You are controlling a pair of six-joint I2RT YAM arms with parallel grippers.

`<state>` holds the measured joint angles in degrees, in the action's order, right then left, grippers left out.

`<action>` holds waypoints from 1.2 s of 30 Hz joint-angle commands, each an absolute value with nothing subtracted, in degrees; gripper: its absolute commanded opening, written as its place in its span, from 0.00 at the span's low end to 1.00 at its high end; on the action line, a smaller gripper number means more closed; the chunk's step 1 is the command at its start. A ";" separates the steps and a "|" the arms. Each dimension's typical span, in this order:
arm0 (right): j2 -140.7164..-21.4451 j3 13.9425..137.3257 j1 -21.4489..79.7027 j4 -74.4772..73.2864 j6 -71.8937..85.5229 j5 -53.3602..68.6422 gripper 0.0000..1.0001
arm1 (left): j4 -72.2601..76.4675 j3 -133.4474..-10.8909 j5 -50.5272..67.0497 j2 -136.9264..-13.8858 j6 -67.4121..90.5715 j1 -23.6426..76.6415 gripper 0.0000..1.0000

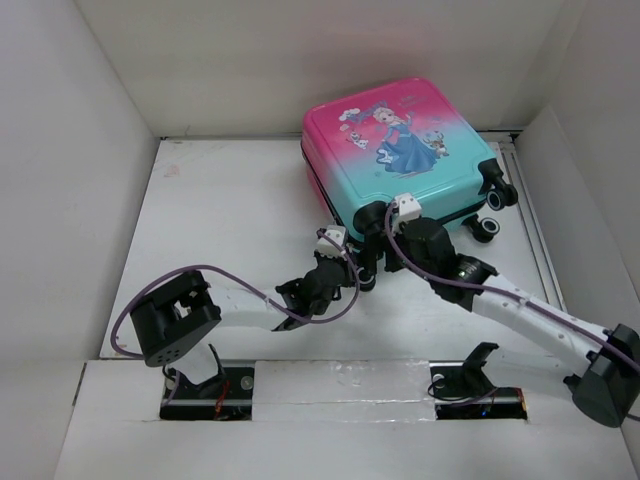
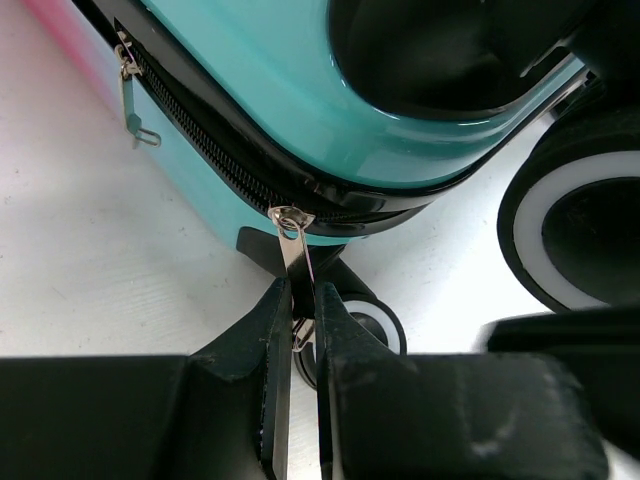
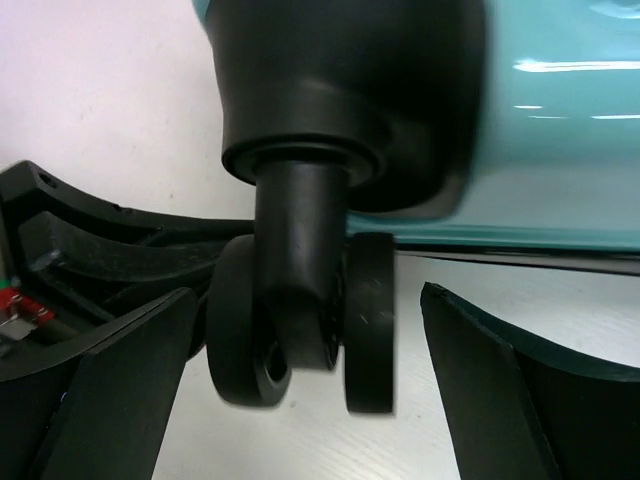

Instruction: Pack the luggage

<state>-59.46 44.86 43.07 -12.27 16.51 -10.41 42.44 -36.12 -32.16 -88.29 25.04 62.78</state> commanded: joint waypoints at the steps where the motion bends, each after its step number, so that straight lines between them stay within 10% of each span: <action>1: -61.79 47.55 42.54 -7.22 14.94 -5.54 1.00 | 43.68 -35.24 -35.24 -85.69 24.08 62.58 0.00; 4: -62.40 46.24 41.32 -3.62 15.56 -6.23 0.93 | 43.68 -34.72 -35.24 -85.69 24.08 62.58 0.00; 5: -62.40 46.23 40.79 -3.60 16.08 -6.76 0.60 | 43.68 -34.72 -35.24 -85.17 23.56 62.58 0.00; 9: -59.69 43.51 39.64 -2.37 16.61 -10.20 0.00 | 42.46 -34.19 -35.24 -84.47 23.55 61.44 0.00; 36: -42.79 33.93 41.21 -10.55 14.41 -0.01 0.00 | 23.30 -38.85 -30.67 -79.46 31.28 37.08 0.00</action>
